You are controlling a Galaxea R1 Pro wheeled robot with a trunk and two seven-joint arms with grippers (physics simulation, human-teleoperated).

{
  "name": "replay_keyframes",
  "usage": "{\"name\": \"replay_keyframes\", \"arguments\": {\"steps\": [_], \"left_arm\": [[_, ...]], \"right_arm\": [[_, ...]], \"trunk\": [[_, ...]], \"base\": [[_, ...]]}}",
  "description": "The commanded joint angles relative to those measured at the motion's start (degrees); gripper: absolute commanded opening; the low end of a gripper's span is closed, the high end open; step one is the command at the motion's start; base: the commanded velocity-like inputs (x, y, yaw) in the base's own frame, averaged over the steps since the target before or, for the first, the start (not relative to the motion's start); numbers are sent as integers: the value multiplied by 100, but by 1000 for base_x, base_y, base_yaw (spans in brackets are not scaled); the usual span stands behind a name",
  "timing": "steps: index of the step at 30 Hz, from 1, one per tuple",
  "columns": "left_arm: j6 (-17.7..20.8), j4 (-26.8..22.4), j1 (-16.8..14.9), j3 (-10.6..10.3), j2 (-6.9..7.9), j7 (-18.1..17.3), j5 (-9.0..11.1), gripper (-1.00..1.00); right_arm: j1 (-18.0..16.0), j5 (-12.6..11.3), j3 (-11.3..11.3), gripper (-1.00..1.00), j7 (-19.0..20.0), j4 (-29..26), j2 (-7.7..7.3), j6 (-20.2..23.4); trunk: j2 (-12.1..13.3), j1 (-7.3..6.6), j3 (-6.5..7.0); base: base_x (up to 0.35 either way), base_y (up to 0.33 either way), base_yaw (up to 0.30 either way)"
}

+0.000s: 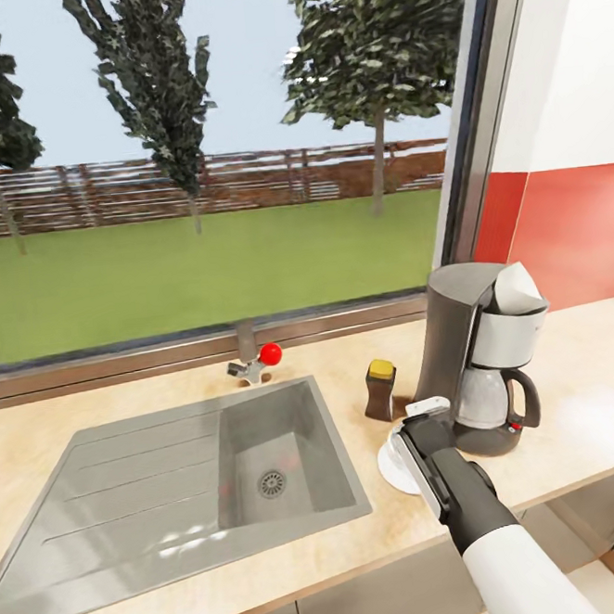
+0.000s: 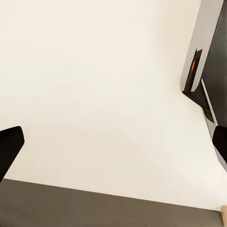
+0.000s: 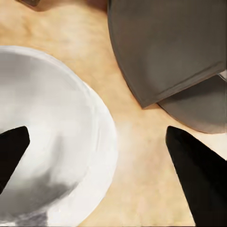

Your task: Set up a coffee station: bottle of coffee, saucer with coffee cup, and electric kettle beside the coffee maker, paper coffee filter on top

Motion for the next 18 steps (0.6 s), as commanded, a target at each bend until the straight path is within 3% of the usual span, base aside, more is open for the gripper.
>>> {"name": "replay_keyframes", "arguments": {"steps": [1,18], "left_arm": [[26,-14,2,-9,0,10,56,100],[26,-22,2,-11,-30,2,56,100]], "right_arm": [[-5,35,7,100,10,-5,0,37],[-11,12,-11,100,10,-132,29,29]], "trunk": [[-12,4,-11],[-12,4,-11]], "base": [[4,0,0],[0,0,0]]}}
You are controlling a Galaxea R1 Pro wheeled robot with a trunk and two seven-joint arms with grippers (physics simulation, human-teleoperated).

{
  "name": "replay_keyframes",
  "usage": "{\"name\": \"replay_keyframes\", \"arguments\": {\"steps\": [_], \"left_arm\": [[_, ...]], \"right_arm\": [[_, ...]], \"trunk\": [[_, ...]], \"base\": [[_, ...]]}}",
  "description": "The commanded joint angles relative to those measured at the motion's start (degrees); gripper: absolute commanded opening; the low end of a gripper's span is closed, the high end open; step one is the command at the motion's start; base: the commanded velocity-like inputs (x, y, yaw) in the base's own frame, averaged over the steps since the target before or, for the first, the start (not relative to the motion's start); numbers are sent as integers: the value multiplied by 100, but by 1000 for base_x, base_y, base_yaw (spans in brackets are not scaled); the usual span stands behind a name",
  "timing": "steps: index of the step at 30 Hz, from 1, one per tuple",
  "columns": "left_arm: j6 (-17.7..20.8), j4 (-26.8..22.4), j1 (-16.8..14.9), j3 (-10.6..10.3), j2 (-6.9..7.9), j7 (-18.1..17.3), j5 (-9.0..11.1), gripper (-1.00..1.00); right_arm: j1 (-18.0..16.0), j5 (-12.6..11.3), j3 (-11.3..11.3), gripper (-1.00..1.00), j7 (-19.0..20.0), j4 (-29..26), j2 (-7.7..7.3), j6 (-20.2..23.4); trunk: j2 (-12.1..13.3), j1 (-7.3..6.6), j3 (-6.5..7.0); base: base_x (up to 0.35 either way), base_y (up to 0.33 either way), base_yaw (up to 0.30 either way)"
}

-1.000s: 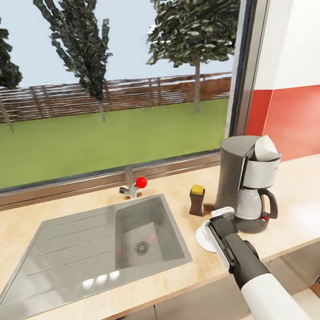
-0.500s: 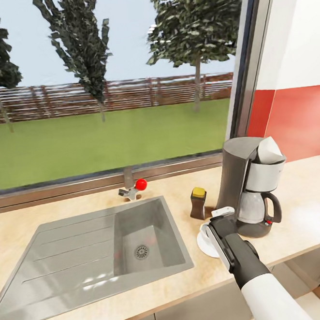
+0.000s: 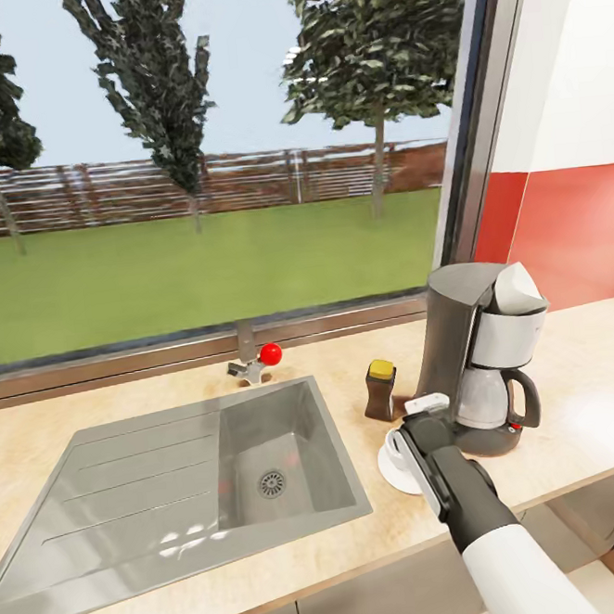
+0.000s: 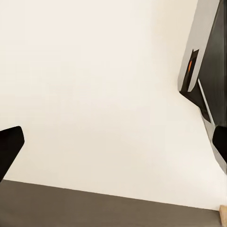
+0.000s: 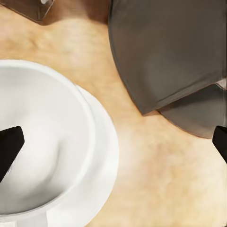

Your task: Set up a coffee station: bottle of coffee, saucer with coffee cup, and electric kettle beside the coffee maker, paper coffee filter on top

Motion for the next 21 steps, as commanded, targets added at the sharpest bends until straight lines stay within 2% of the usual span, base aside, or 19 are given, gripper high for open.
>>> {"name": "replay_keyframes", "arguments": {"steps": [1,9,17,19,21], "left_arm": [[27,-18,0,-8,-20,9,56,100],[27,-24,-4,-12,-68,3,29,100],[27,-44,-7,-31,-75,0,-1,100],[27,-59,-7,-32,-76,0,-4,100],[27,-66,-7,-33,-76,0,-5,100]], "right_arm": [[-6,28,6,100,9,-60,2,37],[-8,11,6,100,16,-804,5,28],[-8,-14,30,100,45,-977,23,24],[-8,-19,38,100,188,-1048,59,20],[-8,-18,40,100,509,-1071,84,19]], "trunk": [[-11,4,-11],[-11,4,-11],[-11,4,-11],[-11,4,-11],[-11,4,-11]], "base": [[0,0,0],[0,0,0],[0,0,0],[0,0,0],[-3,0,0]]}}
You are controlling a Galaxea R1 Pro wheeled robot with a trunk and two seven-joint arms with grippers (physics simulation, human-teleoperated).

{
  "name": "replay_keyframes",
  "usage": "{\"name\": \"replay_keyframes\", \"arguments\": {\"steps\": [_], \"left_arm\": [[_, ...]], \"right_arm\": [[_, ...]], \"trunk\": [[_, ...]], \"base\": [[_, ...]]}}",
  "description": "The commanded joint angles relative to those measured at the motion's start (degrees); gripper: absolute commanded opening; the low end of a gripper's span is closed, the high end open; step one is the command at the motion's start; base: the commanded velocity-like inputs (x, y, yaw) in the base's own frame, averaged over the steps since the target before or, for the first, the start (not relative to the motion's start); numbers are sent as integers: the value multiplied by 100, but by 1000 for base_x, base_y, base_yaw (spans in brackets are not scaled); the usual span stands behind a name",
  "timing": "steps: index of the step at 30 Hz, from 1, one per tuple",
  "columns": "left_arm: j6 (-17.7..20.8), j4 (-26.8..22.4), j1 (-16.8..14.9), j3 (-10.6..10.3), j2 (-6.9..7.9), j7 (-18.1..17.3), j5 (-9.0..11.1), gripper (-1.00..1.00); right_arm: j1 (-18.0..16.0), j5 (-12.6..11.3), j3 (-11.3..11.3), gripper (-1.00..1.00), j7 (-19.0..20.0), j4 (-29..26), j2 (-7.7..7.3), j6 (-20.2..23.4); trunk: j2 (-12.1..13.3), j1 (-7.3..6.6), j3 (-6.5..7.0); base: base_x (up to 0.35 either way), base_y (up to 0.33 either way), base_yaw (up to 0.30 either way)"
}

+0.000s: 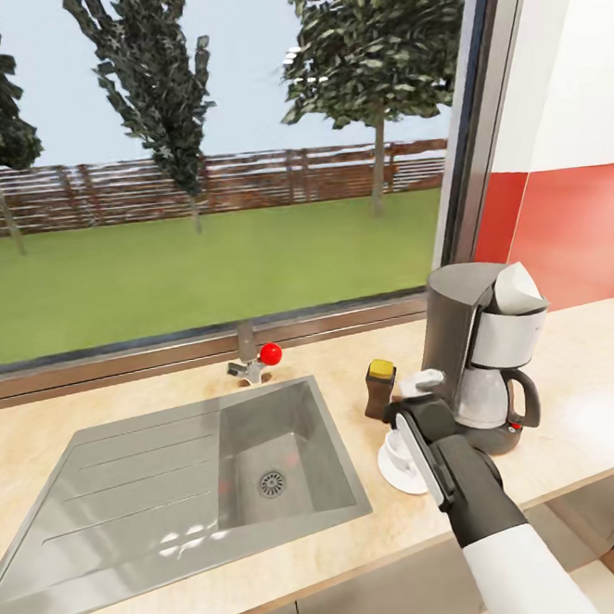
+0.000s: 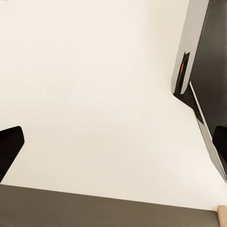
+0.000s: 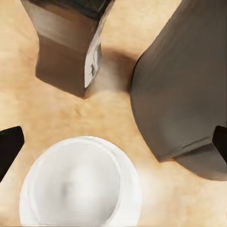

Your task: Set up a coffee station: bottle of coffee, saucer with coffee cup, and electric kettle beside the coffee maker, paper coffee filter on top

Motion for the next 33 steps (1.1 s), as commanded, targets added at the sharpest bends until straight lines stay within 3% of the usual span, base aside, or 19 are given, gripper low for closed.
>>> {"name": "replay_keyframes", "arguments": {"steps": [1,2,4,7,11,22,24,28,29,30,31,33], "left_arm": [[30,-23,4,-11,0,14,50,100],[30,-27,4,-11,0,13,50,100],[30,-30,4,-11,0,12,49,100],[30,-36,4,-11,0,11,49,100],[30,-39,4,-7,0,18,49,100],[30,-53,-11,-11,0,20,49,100],[30,-61,-28,-11,0,20,51,100],[21,-73,-53,-11,-5,9,61,100],[12,-79,-59,-10,-7,5,64,100],[9,-81,-62,-10,-8,4,65,100],[8,-81,-63,-9,-8,4,66,100],[5,-88,-65,-5,-8,3,66,100]], "right_arm": [[-6,36,5,100,290,-14,4,34],[-6,40,5,100,668,-27,7,31],[-6,44,1,100,1046,-37,3,14],[-6,45,0,100,1250,-53,2,-135],[-6,46,2,100,1348,-210,1,-725],[-2,46,-4,100,1336,-240,-1,-798],[5,46,-8,100,1331,-232,-6,-988],[184,68,-10,100,1320,-39,-20,-3178],[419,84,-14,100,1310,259,-28,-4521],[513,91,-14,100,1305,490,-30,-5216],[550,93,-15,100,1301,623,-31,-5558],[637,96,-20,100,1221,1219,-33,-6774]], "trunk": [[-12,4,-11],[-12,4,-11],[-12,4,-11],[-12,4,-11],[-12,4,-11],[-12,4,-11],[-12,4,-11],[-12,4,-11],[-12,4,-11],[-12,4,-11],[-12,4,-11],[-12,4,-11]], "base": [[-58,0,0],[-172,0,0],[-259,0,0],[-301,0,0],[-327,0,0],[-321,0,0],[-110,0,0],[-19,0,0],[-4,0,0],[-2,0,0],[-2,0,0],[-1,0,0]]}}
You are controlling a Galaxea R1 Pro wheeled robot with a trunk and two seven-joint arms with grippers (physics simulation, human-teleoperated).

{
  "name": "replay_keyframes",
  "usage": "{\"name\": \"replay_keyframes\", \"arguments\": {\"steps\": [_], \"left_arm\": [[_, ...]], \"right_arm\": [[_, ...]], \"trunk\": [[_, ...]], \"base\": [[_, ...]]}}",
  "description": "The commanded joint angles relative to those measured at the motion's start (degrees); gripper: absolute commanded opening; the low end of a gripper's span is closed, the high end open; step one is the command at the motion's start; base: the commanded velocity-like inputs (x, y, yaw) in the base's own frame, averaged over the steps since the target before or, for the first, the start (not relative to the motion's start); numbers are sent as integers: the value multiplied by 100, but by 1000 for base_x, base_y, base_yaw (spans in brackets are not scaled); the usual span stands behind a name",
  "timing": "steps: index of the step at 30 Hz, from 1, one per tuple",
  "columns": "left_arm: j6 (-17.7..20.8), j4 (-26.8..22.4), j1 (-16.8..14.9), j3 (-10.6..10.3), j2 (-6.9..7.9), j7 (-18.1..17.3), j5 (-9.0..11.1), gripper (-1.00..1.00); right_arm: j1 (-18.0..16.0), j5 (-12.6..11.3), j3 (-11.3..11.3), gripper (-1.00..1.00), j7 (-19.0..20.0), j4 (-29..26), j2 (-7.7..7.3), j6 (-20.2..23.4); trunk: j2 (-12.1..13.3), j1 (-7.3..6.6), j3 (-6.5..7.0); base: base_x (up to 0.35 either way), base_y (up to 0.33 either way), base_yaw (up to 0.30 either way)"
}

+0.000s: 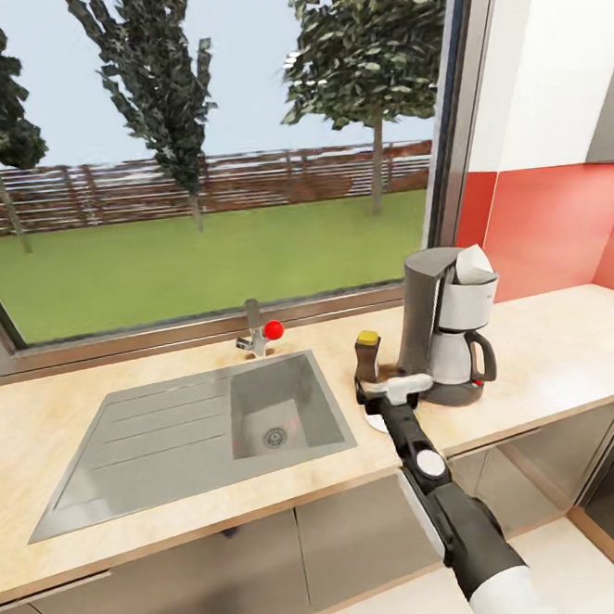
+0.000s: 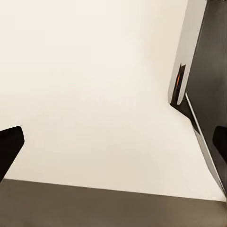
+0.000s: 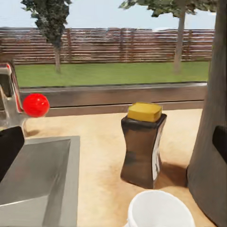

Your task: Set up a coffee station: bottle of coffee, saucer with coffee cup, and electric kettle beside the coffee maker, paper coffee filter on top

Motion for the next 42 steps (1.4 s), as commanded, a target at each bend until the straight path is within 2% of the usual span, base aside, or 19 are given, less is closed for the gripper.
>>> {"name": "replay_keyframes", "arguments": {"steps": [1,2,4,7,8,9,11,12,14,17,21,26,27,32,33,35,38,42], "left_arm": [[27,-18,0,-9,0,11,52,100],[27,-19,-2,-14,0,10,52,100],[27,-20,-7,-15,0,10,52,100],[27,-20,-8,-16,0,7,52,100],[27,-20,-9,-15,0,5,52,100],[25,-20,-9,-16,0,3,54,100],[26,-20,-9,-17,0,2,53,100],[27,-20,-9,-17,0,2,53,100],[27,-20,-9,-15,0,2,52,100],[30,-20,-9,-16,0,1,52,100],[35,-20,-9,-11,-25,1,52,100],[36,-20,-9,-15,-42,5,52,100],[36,-20,-9,-16,-43,7,52,100],[36,-20,-9,-17,-82,10,45,100],[36,-22,-9,-17,-95,10,44,100],[36,-26,-9,-17,-124,10,42,100],[42,-27,-9,-17,-160,10,31,100],[41,-22,-9,-22,-173,10,22,100]], "right_arm": [[24,36,7,100,-208,502,-1,-791],[45,34,5,100,-595,1327,-2,-1912],[52,33,4,100,-847,2116,-2,-2907],[54,30,4,100,-939,2925,-2,-3893],[54,26,2,100,-957,3283,-2,-4343],[57,14,-3,100,-975,3792,-5,-4972],[59,-7,-43,100,-988,4235,-27,-5126],[77,-100,-152,100,-998,4397,-93,-5126],[183,-505,-466,100,-1038,4591,-174,-5126],[324,-864,-662,100,-1051,4991,-220,-5126],[448,-947,-712,100,-1045,5933,-340,-5126],[800,-947,-716,100,-1046,6054,-406,-5126],[849,-945,-717,100,-1046,6058,-432,-5002],[927,-955,-714,100,-1030,6054,-542,-2130],[930,-961,-711,100,-1021,6051,-549,-1322],[933,-971,-709,100,-1003,6049,-547,-369],[934,-977,-709,100,-836,6044,-547,780],[934,-978,-711,100,-446,6040,-547,1739]], "trunk": [[-13,3,-12],[-13,3,-12],[-13,3,-12],[-13,3,-12],[-13,3,-12],[-13,3,-12],[-13,3,-12],[-13,3,-12],[-13,3,-12],[-13,3,-12],[-13,3,-12],[-13,3,-12],[-13,3,-12],[-13,3,-12],[-13,3,-12],[-13,3,-12],[-13,3,-12],[-13,3,-12]], "base": [[0,0,0],[0,0,0],[0,0,0],[0,0,0],[0,0,0],[0,0,0],[0,0,0],[0,0,0],[0,0,0],[0,0,0],[0,0,0],[0,0,0],[0,0,0],[0,0,0],[0,0,0],[0,0,0],[0,0,0],[0,0,0]]}}
